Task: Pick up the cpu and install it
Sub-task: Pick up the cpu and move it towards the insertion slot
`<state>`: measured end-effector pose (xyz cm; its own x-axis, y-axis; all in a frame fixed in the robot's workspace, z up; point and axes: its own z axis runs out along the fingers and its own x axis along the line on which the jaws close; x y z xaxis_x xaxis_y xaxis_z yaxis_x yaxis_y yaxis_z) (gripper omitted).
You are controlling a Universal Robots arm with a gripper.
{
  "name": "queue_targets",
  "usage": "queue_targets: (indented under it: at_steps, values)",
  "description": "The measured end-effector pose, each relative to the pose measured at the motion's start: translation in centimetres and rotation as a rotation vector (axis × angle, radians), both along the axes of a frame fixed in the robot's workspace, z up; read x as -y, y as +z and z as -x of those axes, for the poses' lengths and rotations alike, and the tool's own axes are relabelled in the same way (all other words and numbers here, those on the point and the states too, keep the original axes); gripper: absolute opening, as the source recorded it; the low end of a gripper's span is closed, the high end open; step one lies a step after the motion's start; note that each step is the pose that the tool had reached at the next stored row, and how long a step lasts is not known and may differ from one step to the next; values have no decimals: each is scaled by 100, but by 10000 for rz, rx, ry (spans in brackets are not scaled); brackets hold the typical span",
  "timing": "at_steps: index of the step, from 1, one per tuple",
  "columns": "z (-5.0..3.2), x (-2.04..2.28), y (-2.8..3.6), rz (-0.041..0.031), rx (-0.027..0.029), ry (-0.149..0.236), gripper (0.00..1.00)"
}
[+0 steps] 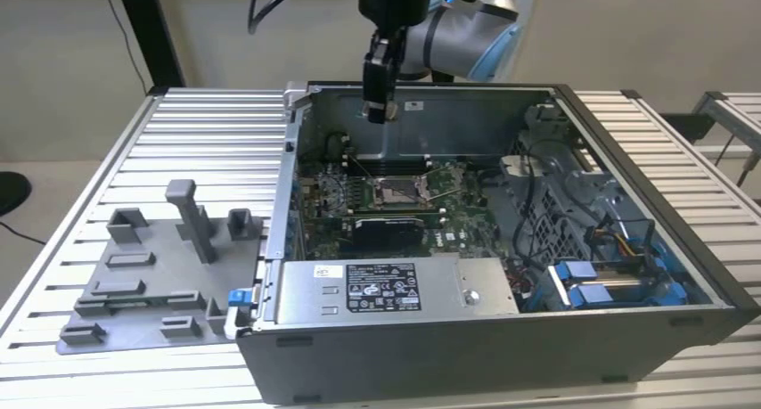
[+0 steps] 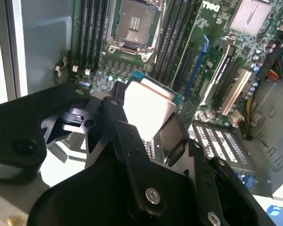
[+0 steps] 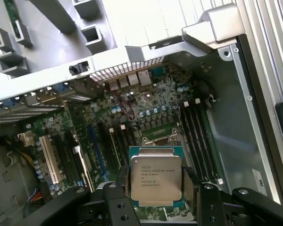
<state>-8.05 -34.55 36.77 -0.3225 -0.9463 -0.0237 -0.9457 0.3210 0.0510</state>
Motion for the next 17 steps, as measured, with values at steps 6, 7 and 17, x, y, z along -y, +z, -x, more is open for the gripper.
queue_targets:
  at_steps: [6, 7, 17]
  values:
    - [0, 0, 0, 0, 0, -1256, 0]
    - [0, 0, 0, 0, 0, -1429, 0]
    - [0, 0, 0, -1, 1, -3250, 0]
